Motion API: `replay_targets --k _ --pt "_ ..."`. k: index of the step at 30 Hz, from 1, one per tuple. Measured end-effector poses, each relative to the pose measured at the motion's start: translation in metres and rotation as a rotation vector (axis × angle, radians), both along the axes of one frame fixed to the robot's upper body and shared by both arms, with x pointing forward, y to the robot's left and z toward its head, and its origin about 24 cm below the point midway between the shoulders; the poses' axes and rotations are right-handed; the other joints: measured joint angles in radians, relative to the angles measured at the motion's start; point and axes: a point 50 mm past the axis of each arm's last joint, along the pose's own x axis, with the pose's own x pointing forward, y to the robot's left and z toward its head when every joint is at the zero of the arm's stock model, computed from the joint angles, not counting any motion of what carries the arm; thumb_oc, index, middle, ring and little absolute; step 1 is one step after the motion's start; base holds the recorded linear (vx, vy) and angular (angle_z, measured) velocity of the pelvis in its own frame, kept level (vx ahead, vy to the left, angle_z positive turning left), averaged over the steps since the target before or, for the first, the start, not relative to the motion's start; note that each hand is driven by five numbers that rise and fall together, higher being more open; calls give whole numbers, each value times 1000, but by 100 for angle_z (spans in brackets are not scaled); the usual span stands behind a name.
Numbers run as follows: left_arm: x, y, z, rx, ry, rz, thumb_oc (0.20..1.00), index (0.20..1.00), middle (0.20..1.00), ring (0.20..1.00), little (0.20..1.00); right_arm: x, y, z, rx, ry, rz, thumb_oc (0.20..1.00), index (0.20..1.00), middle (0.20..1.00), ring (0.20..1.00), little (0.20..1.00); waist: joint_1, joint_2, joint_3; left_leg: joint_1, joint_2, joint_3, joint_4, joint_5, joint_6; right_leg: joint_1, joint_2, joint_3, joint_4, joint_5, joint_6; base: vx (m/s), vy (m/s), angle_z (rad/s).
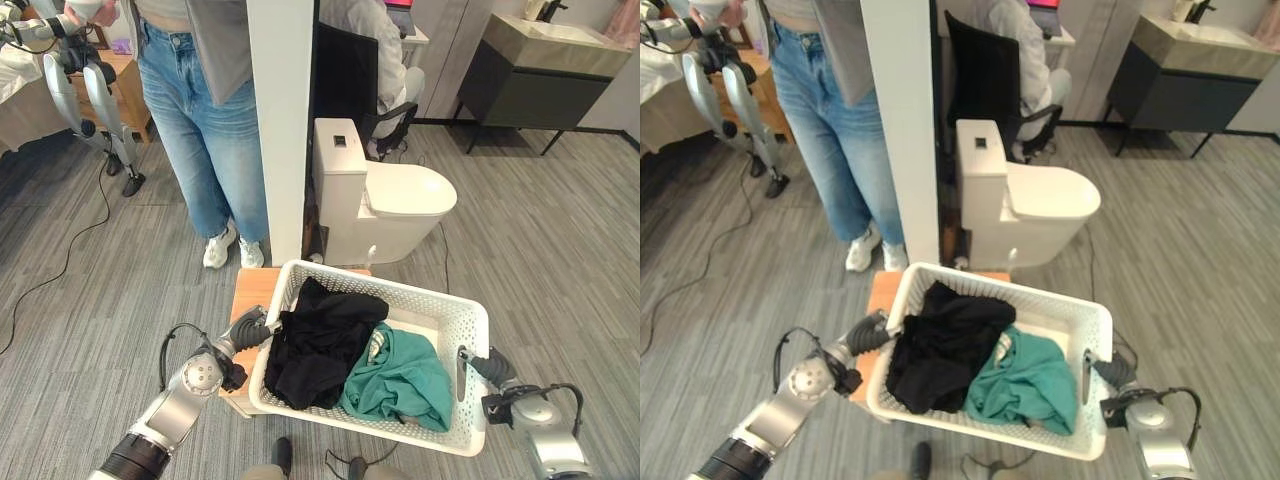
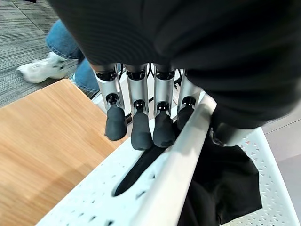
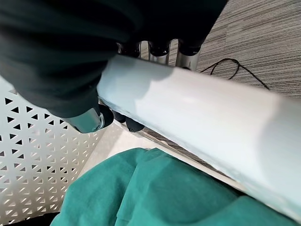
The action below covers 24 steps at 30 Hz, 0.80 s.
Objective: Grab the laundry basket,head to the washer,open it,put in the laundry and shut it.
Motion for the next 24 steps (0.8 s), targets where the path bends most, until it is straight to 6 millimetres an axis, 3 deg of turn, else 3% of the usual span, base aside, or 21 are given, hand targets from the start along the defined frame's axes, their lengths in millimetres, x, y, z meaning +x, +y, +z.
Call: replay_targets --k 4,5,6,7,9,10,11,13,14,15,17,19,20,21,22,23,24 --pt "1 3 -3 23 9 8 200 200 200 200 200 7 4 1 6 -12 -2 200 200 200 200 200 -2 16 3 2 26 73 0 -8 7 -49 18 16 31 55 44 -154 27 -55" --pt "2 3 -3 23 7 10 200 200 200 200 200 8 7 -1 12 -11 -5 200 200 200 200 200 -16 10 6 -1 33 109 22 -4 10 -69 12 -14 44 69 42 -319 148 -109" --pt "8 6 -3 43 11 16 200 200 200 200 200 13 9 -2 10 -14 -9 200 200 200 200 200 -3 18 12 2 44 158 29 -18 20 -97 9 -88 60 98 23 -217 119 -86" --pt "11 6 -2 46 9 20 200 200 200 200 200 14 10 -2 9 -16 -4 200 200 200 200 200 -2 24 17 -1 48 178 37 -26 36 -103 0 -136 93 73 13 -136 110 -89" --pt "23 1 2 49 -1 16 200 200 200 200 200 13 10 -5 2 -3 -16 200 200 200 200 200 7 44 28 -5 60 221 53 -33 49 -129 -71 -311 318 0 -2 -122 39 -68" --pt "25 2 5 50 -10 20 200 200 200 200 200 12 13 -9 5 15 -10 200 200 200 200 200 12 53 24 -2 76 272 54 -32 49 -127 -102 -349 459 -35 10 -232 -34 -99" --pt "26 4 6 49 -15 27 200 200 200 200 200 12 15 -11 8 22 -1 200 200 200 200 200 29 58 20 0 91 304 55 -29 46 -115 -112 -362 511 -49 16 -330 -80 -127" --pt "27 8 6 58 -16 45 200 200 200 200 200 16 20 -11 10 20 16 200 200 200 200 200 56 50 16 -14 117 402 69 -18 32 -49 -140 -370 516 -92 58 -262 -72 -151" --pt "26 12 3 69 -4 61 200 200 200 200 200 21 23 -9 10 10 25 200 200 200 200 200 93 43 12 -18 132 453 82 -26 32 -18 -147 -365 463 -80 81 -222 -68 -166" --pt "26 15 2 75 2 66 200 200 200 200 200 19 23 -10 10 16 27 200 200 200 200 200 94 26 7 -26 139 483 98 -25 32 19 -141 -366 369 -93 103 -421 -210 -166" --pt "24 14 -4 54 20 75 200 200 200 200 200 25 23 -6 0 1 30 200 200 200 200 200 97 22 4 -37 170 511 120 -12 25 31 -108 -379 245 -114 37 -310 -245 -138" --pt "17 19 -14 41 45 110 200 200 200 200 200 25 28 -11 -15 20 46 200 200 200 200 200 122 8 -22 -85 244 548 230 -15 15 33 -39 -356 113 -101 -45 -320 -378 -158" --pt "17 18 -15 37 44 108 200 200 200 200 200 24 27 -12 -15 26 44 200 200 200 200 200 121 5 -25 -111 266 540 265 -20 19 31 -23 -337 84 -85 -66 -247 -288 -97" --pt "16 14 -17 12 39 110 200 200 200 200 200 20 25 -15 -17 41 32 200 200 200 200 200 118 -8 -21 -139 267 503 262 -51 -39 26 -2 -299 42 -54 -89 -156 -157 -67" --pt "15 12 -18 6 44 110 200 200 200 200 200 19 23 -15 -20 45 30 200 200 200 200 200 118 -14 -18 -142 250 493 233 -50 -48 26 3 -288 31 -44 -94 -240 -200 -63" --pt "13 11 -21 2 54 112 200 200 200 200 200 16 22 -16 -23 51 29 200 200 200 200 200 108 -11 -20 -141 227 487 204 -27 -54 27 20 -281 22 -33 -97 -273 -199 -36" --pt "11 8 -24 -13 64 118 200 200 200 200 200 13 19 -17 -32 58 30 200 200 200 200 200 96 7 -29 -144 216 479 175 56 -41 29 42 -283 21 -31 -96 -245 -167 -7"
